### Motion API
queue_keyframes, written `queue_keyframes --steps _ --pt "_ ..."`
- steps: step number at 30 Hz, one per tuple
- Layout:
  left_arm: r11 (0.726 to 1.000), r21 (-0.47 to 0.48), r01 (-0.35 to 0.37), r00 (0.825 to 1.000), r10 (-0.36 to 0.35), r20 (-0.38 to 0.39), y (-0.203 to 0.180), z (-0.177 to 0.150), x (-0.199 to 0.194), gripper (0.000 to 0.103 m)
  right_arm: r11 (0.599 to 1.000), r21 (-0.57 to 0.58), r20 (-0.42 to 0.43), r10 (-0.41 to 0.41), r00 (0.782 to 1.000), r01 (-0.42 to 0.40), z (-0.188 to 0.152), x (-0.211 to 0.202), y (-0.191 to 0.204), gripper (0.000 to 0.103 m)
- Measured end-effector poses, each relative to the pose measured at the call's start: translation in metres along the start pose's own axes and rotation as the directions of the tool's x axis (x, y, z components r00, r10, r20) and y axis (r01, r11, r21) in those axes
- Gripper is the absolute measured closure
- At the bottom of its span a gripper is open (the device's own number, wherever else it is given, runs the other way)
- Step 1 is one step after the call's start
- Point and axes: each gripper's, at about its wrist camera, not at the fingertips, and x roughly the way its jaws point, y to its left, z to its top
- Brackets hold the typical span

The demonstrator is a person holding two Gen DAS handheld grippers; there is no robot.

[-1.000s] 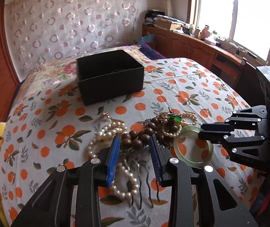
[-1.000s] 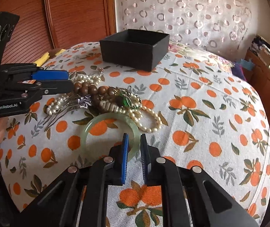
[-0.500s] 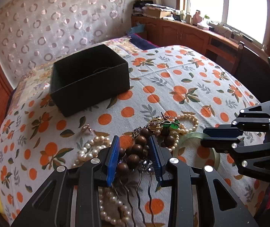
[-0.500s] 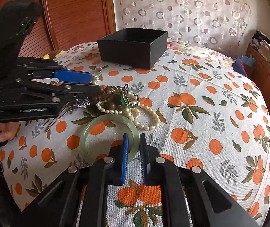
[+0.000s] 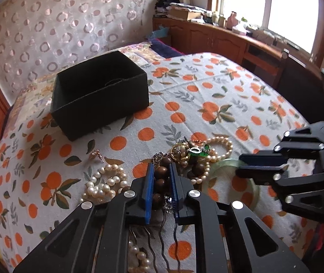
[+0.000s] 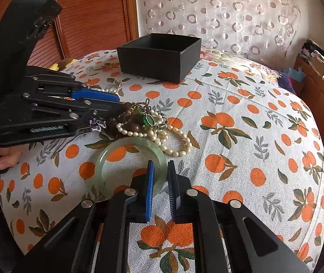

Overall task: Organize jewelry
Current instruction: 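Grasp the brown wooden bead bracelet with the left tool and lift, then grasp the jade bangle with the right tool while the left tool holds the beads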

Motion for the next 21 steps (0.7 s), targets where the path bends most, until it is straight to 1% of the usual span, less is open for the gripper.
queue_keyframes --steps 4,10,16,21 --pt "0.999 -0.031 -0.011 0.998 0.013 0.066 0.004 0.004 -0.024 0.091 1.0 -0.001 0.0 -0.001 1.0 0.001 0.0 0.0 0.0 0.09" --pt "0.999 -0.044 -0.027 0.99 0.033 0.14 0.003 0.012 -0.053 0.091 1.0 0.0 0.0 0.0 1.0 0.0 0.0 0.0 0.0 0.09" --pt "0.998 -0.056 -0.033 0.975 0.045 0.219 0.002 0.021 -0.082 0.091 1.0 -0.001 0.0 -0.001 1.0 0.001 0.0 0.0 0.0 0.09" --pt "0.997 -0.06 -0.039 0.963 0.053 0.266 0.004 0.026 -0.102 0.091 1.0 -0.001 0.0 0.0 1.0 0.0 0.0 0.0 0.0 0.09"
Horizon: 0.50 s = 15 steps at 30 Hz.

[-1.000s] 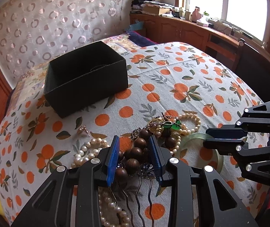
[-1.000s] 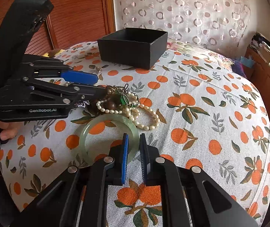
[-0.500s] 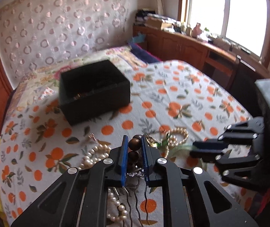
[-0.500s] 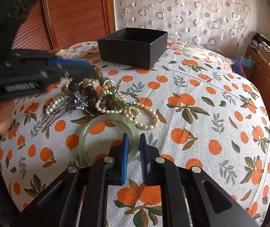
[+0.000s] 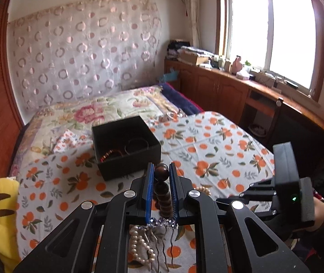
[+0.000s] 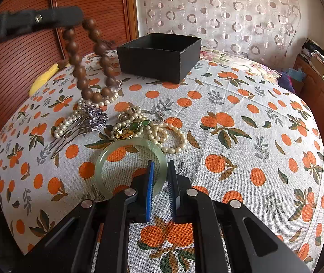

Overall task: Organize jewelry
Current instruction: 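Grasp the jade bangle with the right tool while the left tool holds the beads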

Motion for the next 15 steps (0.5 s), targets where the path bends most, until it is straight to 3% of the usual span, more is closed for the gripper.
queue_keyframes --steps 15 --pt "1.0 -0.019 -0.006 0.999 0.007 0.046 0.004 -0.008 -0.026 0.091 0.999 -0.029 -0.004 -0.02 1.0 0.02 0.006 0.005 0.004 0.089"
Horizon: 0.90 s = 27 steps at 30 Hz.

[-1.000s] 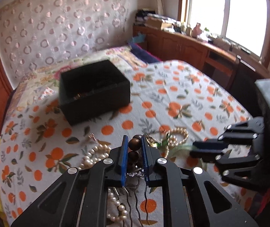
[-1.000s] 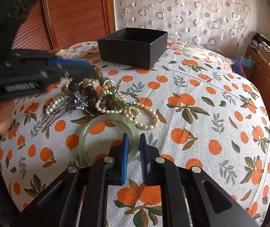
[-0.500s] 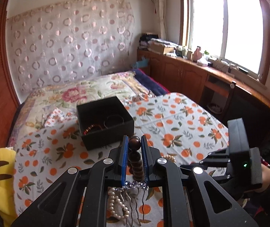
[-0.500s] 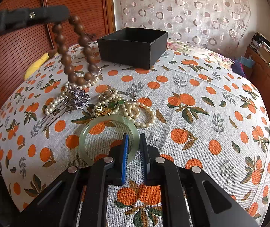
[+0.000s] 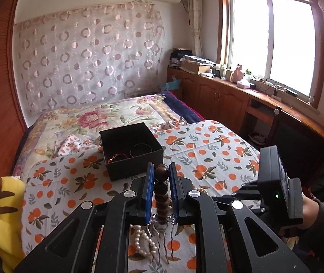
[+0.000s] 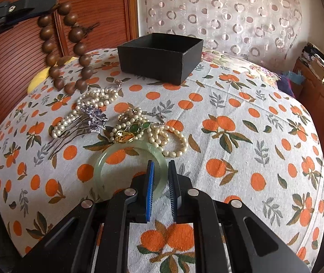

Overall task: Organize jewelry
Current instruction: 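Grasp the jade bangle with the right tool while the left tool holds the beads, then lower the jade bangle into the box and open the right tool while the left carries beads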

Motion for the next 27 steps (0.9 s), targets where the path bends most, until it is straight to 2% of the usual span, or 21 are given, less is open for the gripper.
queue_keyframes --steps 1,5,15,27 --pt "1.0 0.001 -0.002 1.0 0.002 -0.001 0.001 -0.001 -0.001 0.091 1.0 -0.013 0.0 -0.007 1.0 0.007 0.0 0.0 0.001 0.094" --pt "1.0 -0.005 -0.009 1.0 0.009 0.001 0.006 -0.004 -0.003 0.091 1.0 -0.025 0.013 -0.001 1.0 0.002 0.001 -0.003 0.003 0.094" --pt "0.999 -0.025 -0.027 1.0 0.028 0.015 0.017 0.0 -0.006 0.091 0.998 -0.04 0.119 -0.043 0.992 0.048 0.021 -0.039 0.002 0.095" --pt "0.998 -0.014 -0.054 0.998 0.054 0.029 0.028 0.013 -0.002 0.091 0.997 -0.034 0.176 -0.056 0.983 0.063 0.056 -0.046 -0.005 0.095"
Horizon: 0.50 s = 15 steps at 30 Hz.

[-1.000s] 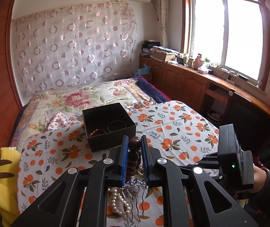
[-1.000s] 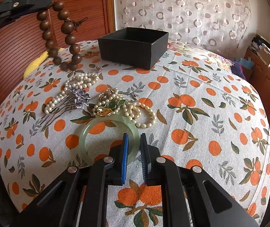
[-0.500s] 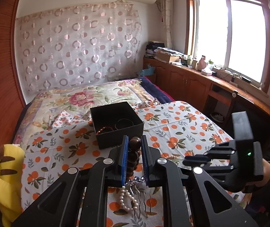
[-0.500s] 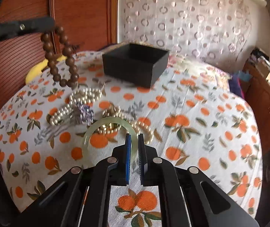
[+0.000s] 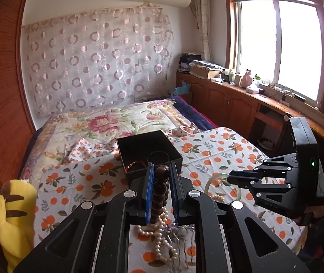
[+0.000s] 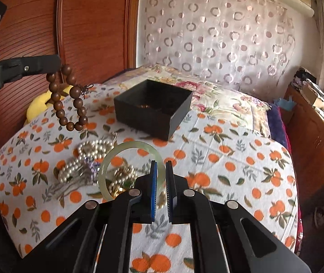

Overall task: Organize jewelry
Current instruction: 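Lower the jade bangle into the box and open the right tool while the left carries beads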

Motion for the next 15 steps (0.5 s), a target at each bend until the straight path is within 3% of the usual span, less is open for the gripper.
queue_keyframes --steps 15 --pt "1.0 0.001 -0.02 1.0 0.02 0.0 0.015 0.026 0.029 0.091 1.0 -0.006 0.071 0.022 0.997 -0.022 0.055 0.023 -0.02 0.095"
